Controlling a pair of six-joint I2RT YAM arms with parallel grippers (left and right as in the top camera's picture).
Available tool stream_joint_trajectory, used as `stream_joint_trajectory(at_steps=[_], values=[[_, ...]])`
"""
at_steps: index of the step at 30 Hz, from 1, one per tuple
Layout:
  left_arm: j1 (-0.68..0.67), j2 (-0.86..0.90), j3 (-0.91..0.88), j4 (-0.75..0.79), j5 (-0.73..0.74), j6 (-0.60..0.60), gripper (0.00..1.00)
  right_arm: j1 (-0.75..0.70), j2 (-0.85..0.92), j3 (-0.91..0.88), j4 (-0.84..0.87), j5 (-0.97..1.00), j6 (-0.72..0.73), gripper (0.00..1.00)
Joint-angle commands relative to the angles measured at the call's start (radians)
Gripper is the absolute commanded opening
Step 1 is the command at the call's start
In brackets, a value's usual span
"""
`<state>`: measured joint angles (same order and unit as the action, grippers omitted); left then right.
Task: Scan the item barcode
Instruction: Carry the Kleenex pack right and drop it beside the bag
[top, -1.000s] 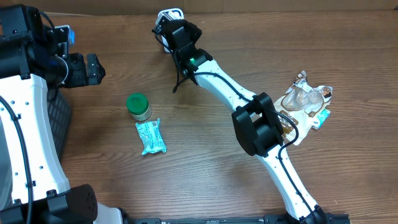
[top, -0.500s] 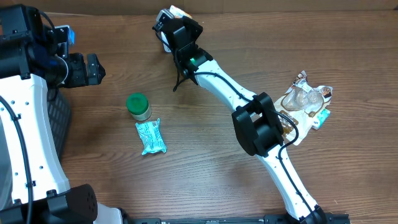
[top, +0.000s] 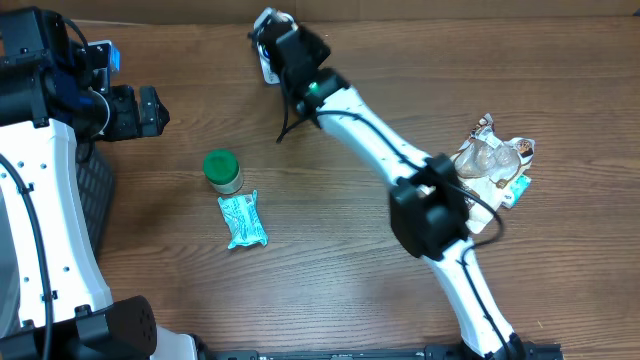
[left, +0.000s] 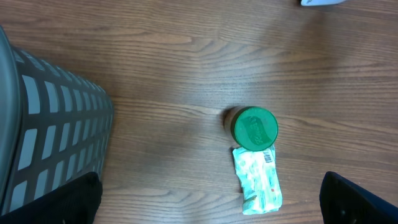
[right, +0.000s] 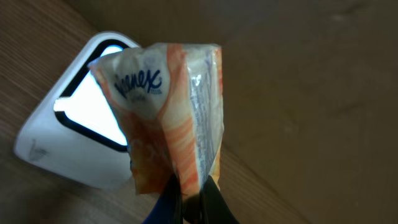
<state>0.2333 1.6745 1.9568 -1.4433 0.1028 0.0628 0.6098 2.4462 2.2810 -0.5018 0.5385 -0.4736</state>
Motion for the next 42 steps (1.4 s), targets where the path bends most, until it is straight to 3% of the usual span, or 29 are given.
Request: stream_joint_trajectory(at_steps=[1, 9, 15, 19, 28, 42], values=[[-0.005, 0.005, 0.000, 0.004, -0.002, 0.020, 0.99, -0.029, -0.244, 0.009, -0.118, -0.090, 0.229, 0.04], [-0.005, 0.005, 0.000, 0.004, -0.002, 0.020, 0.99, -0.106, -0.497, 0.009, -0.758, -0.340, 0.690, 0.04], [-0.005, 0.005, 0.000, 0.004, -0.002, 0.020, 0.99, -0.249, -0.499, -0.028, -1.097, -0.357, 0.894, 0.04], [-0.005, 0.005, 0.000, 0.004, -0.002, 0.020, 1.00, -0.338, -0.499, -0.163, -1.101, -0.369, 0.924, 0.04], [-0.005, 0.005, 0.000, 0.004, -0.002, 0.020, 1.00, -0.517, -0.499, -0.570, -0.898, -0.420, 0.923, 0.04], [-0.005, 0.005, 0.000, 0.004, -0.002, 0.020, 1.00, -0.744, -0.507, -0.622, -0.890, -0.469, 0.861, 0.06]])
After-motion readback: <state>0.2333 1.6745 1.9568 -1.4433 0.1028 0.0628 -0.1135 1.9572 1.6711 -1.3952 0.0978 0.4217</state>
